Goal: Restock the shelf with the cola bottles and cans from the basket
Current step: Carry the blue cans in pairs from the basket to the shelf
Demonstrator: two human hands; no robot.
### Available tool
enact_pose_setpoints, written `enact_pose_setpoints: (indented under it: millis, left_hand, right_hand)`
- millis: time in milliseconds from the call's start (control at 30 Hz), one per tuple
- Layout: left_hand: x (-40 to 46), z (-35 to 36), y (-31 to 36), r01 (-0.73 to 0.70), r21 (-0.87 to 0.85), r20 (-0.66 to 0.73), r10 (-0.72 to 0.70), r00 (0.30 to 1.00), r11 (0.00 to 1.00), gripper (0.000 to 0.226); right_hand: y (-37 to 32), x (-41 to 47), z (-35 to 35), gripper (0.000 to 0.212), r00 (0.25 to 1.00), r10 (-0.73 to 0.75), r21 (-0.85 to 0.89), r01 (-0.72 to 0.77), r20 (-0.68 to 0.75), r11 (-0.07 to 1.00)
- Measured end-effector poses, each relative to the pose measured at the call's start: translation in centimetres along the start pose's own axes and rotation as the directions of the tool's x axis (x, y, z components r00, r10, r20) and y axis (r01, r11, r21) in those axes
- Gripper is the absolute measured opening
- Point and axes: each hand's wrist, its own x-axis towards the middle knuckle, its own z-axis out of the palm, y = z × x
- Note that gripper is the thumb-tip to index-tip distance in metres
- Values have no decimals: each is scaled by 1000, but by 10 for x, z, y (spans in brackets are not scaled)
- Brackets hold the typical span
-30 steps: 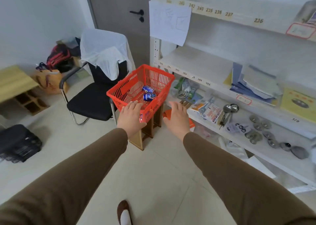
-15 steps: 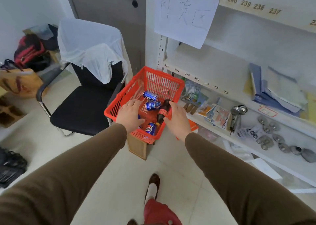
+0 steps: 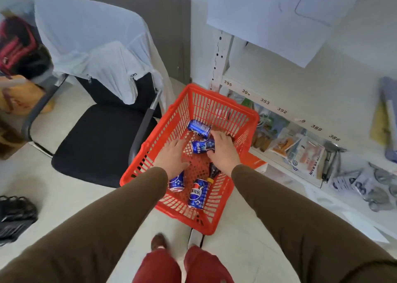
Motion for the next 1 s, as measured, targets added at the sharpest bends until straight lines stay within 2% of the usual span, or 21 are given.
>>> enact_pose_setpoints:
  millis: [133,367,633,800,867,1000]
  left_hand:
    - [43,13,-11,-8,16,68,7,998,1000,84]
    - [129,31,-19,-130,16,65,128,990,991,69]
    - [204,53,-23,-214,78,68,209,976,974,76]
    - [235,67,-23,-301,217,70,293,953,928,71]
    - [243,72,-23,-327,291,64,323,944,899,66]
    - [251,83,-22,-314,442,99,303,948,840,57]
  right_hand:
    - [4,37,23,74,998,20,-50,-17,68,999]
    - [23,85,66,72,991,100,-95,-91,92,991]
    - [47,113,99,67,986,129,-173,-109,105,979]
    - [53,124,110,57,994,91,-292,-70,57,954]
    - [54,128,114,61,996,63,-345,-40,57,938]
    - [52,129,124,59,995,67,-355,-37,72,934]
